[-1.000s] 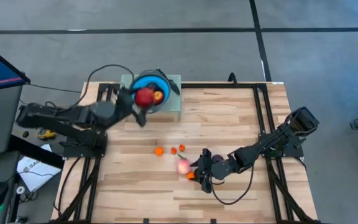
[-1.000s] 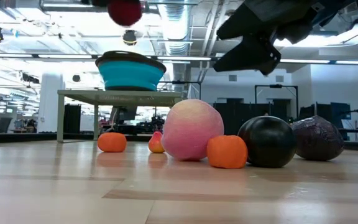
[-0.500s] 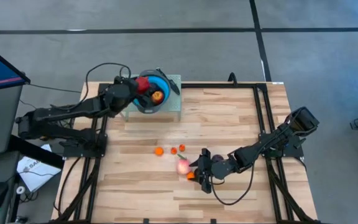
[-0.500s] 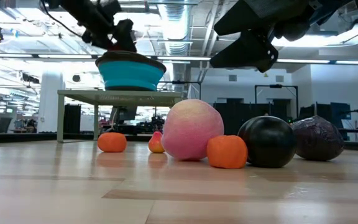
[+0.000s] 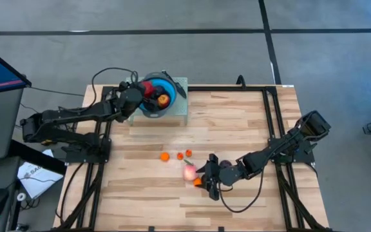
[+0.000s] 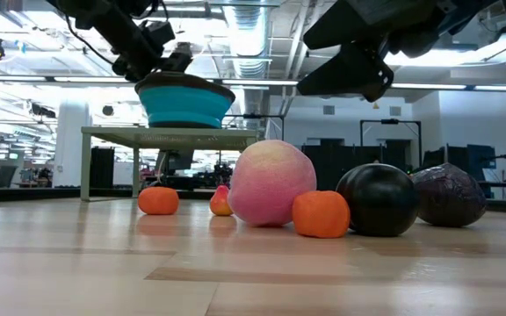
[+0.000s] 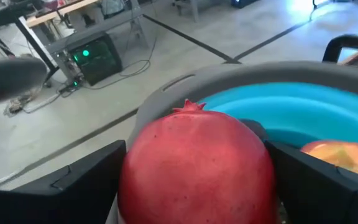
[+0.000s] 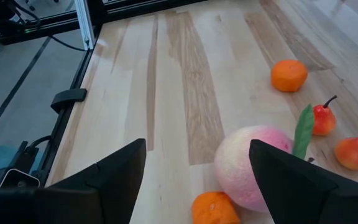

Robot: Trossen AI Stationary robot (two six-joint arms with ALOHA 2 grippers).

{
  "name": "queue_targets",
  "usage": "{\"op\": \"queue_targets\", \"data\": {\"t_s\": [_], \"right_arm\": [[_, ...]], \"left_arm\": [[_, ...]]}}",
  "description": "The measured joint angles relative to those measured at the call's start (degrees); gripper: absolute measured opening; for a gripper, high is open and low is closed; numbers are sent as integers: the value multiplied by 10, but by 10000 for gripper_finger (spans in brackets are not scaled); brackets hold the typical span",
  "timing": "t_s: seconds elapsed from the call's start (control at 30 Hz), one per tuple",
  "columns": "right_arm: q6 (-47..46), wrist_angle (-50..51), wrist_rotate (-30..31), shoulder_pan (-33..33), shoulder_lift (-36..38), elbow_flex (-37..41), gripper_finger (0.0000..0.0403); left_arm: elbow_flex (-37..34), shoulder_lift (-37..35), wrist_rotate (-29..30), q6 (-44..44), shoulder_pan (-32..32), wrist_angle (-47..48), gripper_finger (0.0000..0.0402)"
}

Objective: Pick & Place Fruit
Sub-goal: Put the red pomegranate into the blue strainer bowl on the shelf, then put the pink peach into the blue strainer bowl on the shelf

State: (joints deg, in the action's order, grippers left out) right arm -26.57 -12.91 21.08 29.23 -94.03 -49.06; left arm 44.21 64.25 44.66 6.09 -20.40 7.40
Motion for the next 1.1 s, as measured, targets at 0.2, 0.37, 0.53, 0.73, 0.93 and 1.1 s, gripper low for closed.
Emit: {"op": "queue_targets", "data": {"t_s": [0.2,0.37,0.53,0.73,0.93,1.1], "right_arm": [[0,0,0,0,0,0,281],[0,0,0,0,0,0,281],[1,0,0,-1,0,0,281],[2,1,0,-3,0,0,281],[-1,11,0,-13,0,0,281],[-3,64,1,-19,27,0,281]], "left_arm": [[0,0,0,6,0,0,381],[0,-7,-16,5,0,1,388],[2,-46,-33,4,9,-2,386],[7,-126,-39,4,46,-5,378],[8,-196,-41,-9,158,-6,355],[6,-191,-40,-13,318,-8,326]]}}
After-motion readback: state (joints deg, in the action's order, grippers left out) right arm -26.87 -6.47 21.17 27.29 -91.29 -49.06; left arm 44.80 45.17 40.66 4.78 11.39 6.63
